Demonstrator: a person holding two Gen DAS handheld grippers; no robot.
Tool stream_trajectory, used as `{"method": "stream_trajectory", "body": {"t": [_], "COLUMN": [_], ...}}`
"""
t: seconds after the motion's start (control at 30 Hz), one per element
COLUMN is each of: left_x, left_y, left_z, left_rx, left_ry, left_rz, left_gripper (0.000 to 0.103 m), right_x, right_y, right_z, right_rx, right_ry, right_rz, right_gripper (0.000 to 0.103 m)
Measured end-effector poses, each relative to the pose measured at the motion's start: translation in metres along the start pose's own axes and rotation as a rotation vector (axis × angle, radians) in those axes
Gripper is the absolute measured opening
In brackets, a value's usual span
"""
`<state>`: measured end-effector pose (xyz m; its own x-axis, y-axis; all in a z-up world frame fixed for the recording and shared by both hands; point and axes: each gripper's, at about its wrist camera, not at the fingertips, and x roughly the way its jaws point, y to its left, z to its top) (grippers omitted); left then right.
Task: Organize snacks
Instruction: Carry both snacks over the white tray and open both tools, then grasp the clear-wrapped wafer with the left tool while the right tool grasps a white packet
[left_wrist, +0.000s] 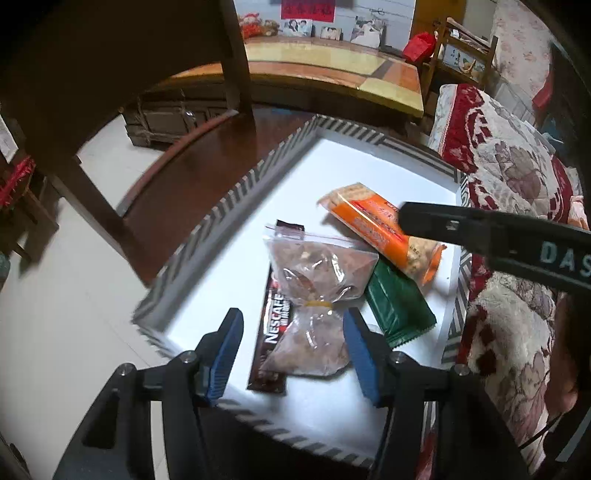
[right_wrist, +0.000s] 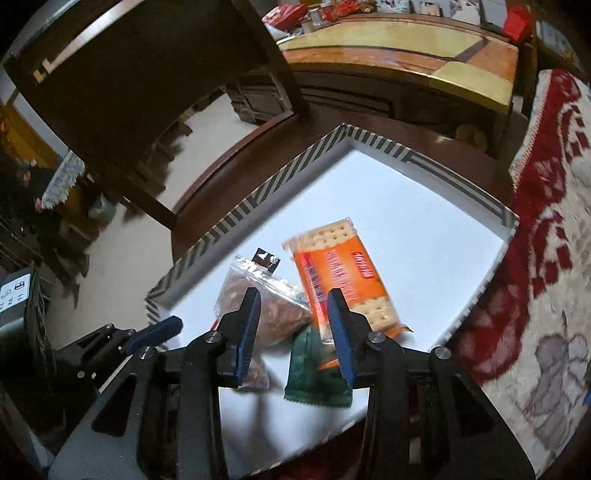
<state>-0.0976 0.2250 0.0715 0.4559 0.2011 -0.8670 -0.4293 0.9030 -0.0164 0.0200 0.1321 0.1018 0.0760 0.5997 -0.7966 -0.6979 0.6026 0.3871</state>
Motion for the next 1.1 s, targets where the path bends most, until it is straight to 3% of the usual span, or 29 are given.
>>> {"method": "stream_trajectory", "body": {"t": [0.3,0.5,0.53,0.6,1.1], "left_x": [-0.025,-0.027,-0.027,-0.026,-0.014], "left_y": [-0.033,-0.076,-0.083,-0.101,-0.219], "left_z": [0.006,0.009,0.009,0.008,0.015], "left_rx": [0.046,0.099,0.106,0.129,0.262], "left_ry": [-0.062,-0.065,-0.061,-0.052,0.019], "left_rz": [-0.045,-0.1,-0.112,-0.137,-0.312], "left_gripper": [0.074,0.077,0.077,0.077,0.078], "right_x": [-0.058,-0.104,-0.11,-0.122,-0.202], "right_y": [-0.023,-0.05,-0.056,-0.069,-0.203], "right_z": [-0.033,-0.062,-0.066,-0.078,-0.179], "right_rx": [0.073,0.123,0.134,0.156,0.453], "right_ry": [-0.093,-0.199,-0.204,-0.213,-0.267], "right_rz": [-0.008,-0.074,-0.084,-0.113,-0.278], "right_gripper": [0.037,0.037,0.041,0.045,0.046]}}
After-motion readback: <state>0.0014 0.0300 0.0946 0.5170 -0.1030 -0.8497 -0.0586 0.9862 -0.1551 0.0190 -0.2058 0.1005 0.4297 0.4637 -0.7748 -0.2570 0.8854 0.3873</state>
